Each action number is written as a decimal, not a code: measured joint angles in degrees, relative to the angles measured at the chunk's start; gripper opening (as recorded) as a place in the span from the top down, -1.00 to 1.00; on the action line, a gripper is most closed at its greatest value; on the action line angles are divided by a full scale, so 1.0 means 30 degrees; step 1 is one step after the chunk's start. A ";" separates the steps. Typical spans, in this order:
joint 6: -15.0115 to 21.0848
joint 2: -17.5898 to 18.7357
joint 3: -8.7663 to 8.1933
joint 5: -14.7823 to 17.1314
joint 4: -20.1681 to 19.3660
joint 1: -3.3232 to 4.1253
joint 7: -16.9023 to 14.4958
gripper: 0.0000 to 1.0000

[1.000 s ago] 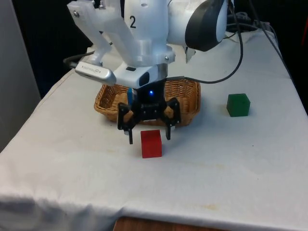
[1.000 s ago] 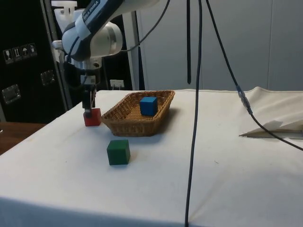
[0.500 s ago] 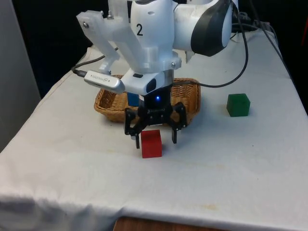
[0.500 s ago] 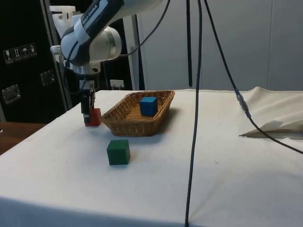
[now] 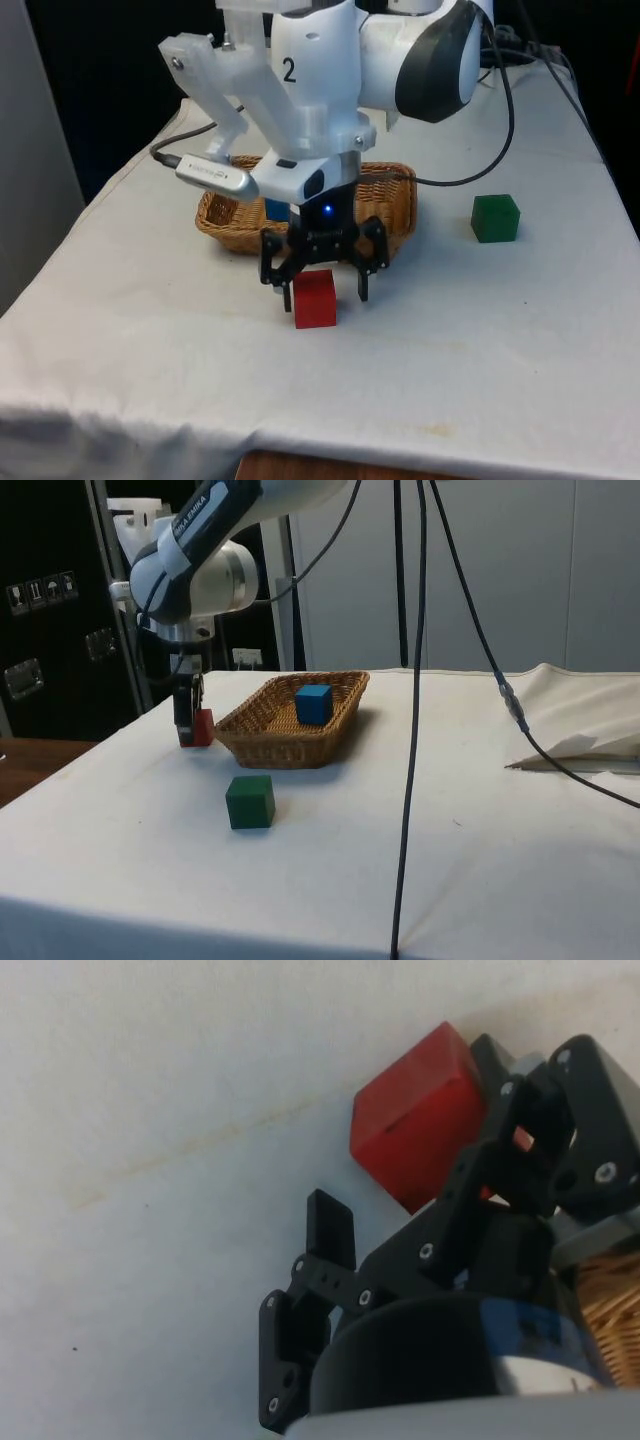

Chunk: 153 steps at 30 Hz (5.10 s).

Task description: Pick up exactly two blocks and place them into the basket.

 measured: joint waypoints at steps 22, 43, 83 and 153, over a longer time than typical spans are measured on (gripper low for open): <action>-0.0095 0.0382 0.0000 0.0668 0.0229 -0.0248 -0.0382 0.96; -0.0477 -0.0439 -0.0210 0.1471 0.0191 -0.0267 0.0726 0.96; -0.1031 -0.3209 -0.1241 0.1394 -0.0477 0.0325 0.5023 0.96; 0.1929 -0.9645 -0.1031 -0.1642 -1.0905 0.2177 0.5004 0.96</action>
